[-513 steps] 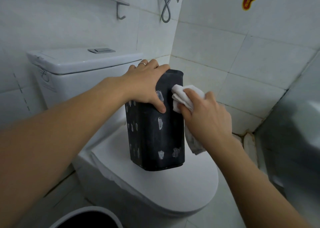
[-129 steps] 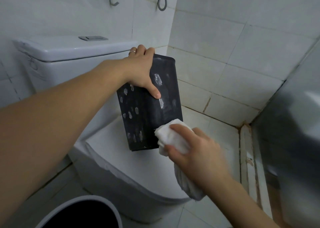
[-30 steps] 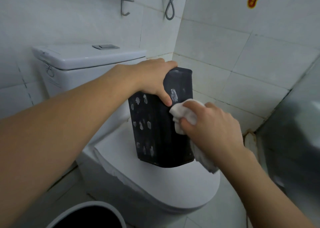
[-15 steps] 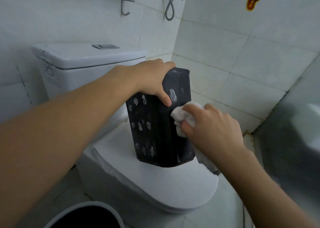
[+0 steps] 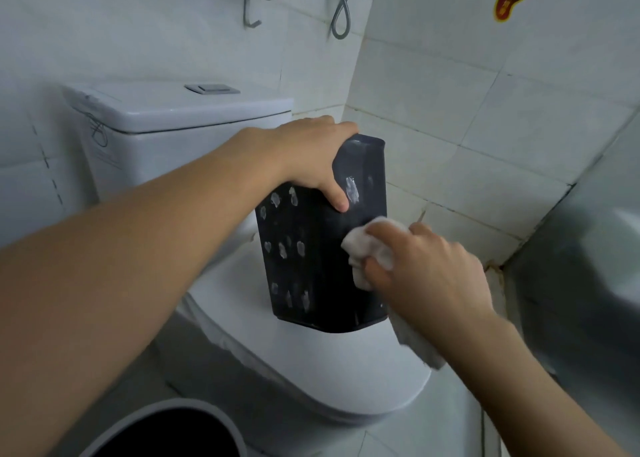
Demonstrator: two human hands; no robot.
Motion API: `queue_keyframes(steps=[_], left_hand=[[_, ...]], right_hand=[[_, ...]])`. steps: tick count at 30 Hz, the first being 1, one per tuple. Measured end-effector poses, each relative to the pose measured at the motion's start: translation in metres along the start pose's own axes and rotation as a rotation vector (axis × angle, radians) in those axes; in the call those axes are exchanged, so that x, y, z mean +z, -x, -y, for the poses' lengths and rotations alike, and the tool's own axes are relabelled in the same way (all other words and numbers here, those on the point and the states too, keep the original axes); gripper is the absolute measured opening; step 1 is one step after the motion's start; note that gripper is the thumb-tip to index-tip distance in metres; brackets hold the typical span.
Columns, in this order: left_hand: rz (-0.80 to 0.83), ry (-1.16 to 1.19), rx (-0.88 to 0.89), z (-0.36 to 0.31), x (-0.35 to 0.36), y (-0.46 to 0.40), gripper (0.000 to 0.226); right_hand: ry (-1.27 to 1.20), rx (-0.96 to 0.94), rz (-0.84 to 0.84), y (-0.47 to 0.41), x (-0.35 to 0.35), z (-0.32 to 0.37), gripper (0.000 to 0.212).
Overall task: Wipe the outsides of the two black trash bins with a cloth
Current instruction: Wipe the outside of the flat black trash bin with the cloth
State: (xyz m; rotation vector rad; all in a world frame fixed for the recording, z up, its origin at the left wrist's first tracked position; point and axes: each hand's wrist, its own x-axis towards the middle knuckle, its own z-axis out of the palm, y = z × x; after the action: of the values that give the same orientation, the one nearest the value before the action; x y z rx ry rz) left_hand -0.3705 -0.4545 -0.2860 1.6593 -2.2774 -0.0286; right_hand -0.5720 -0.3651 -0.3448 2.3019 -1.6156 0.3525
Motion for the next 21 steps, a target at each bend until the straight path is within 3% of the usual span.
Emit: queue_keyframes(steps=[5, 13, 21], left_hand=[[0.001, -0.031, 0.018, -0.007, 0.000, -0.002, 0.087], [0.037, -0.023, 0.007, -0.008, -0.002, -0.002, 0.091], [0.013, -0.034, -0.008, -0.002, -0.001, -0.003, 0.089]], right_hand=[[-0.056, 0.078, -0.049, -0.021, -0.004, -0.001, 0.030], [-0.025, -0.004, 0.049, 0.026, 0.005, -0.002, 0.029], [-0.043, 0.130, -0.029, -0.009, 0.003, -0.004, 0.028]])
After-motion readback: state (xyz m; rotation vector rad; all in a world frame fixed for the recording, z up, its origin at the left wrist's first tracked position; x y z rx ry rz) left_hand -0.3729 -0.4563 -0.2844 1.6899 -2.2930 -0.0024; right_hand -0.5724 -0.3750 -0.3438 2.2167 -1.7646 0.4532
